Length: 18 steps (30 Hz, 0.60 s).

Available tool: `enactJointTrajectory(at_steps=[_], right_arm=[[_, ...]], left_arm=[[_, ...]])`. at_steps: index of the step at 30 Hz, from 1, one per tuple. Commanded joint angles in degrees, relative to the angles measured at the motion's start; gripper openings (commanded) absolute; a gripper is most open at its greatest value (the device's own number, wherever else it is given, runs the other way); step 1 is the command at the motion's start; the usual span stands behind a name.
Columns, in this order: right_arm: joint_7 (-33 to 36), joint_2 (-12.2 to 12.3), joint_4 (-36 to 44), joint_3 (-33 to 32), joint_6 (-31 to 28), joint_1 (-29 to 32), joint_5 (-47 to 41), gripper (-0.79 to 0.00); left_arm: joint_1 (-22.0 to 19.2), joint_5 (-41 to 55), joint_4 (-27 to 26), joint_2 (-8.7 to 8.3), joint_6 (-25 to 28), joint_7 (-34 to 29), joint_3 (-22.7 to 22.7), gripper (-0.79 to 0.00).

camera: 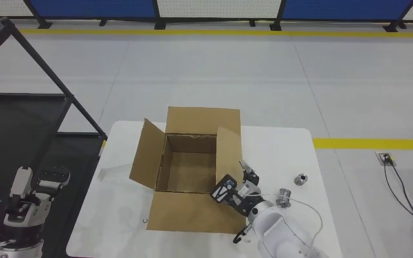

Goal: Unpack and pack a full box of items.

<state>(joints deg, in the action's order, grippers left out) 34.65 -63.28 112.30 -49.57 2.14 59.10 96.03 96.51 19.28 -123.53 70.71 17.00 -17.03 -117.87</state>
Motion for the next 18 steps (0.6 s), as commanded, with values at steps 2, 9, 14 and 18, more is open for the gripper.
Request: enactJointTrajectory(at_steps=[2,9,14,18], right_arm=[[-0.3,-0.1,1.1,-1.0,1.4,1.4,1.0,0.000],[0.0,-0.6,2.3,-3.5,4.5,4.1,2.7,0.000],[-1.1,-0.6,3.8,-7.1,5.2,6.2,1.6,0.000],[-0.9,-0.6,5.8,-10.1,5.9,8.1,0.8,0.000]], left_arm=[[0.0,0.0,0.0,0.00,0.0,0.0,0.0,0.000],[0.0,0.0,0.0,0.00,0.0,0.0,0.0,0.000],[0.0,0.0,0.0,0.00,0.0,0.0,0.0,0.000],[0.0,0.0,0.0,0.00,0.0,0.0,0.0,0.000]])
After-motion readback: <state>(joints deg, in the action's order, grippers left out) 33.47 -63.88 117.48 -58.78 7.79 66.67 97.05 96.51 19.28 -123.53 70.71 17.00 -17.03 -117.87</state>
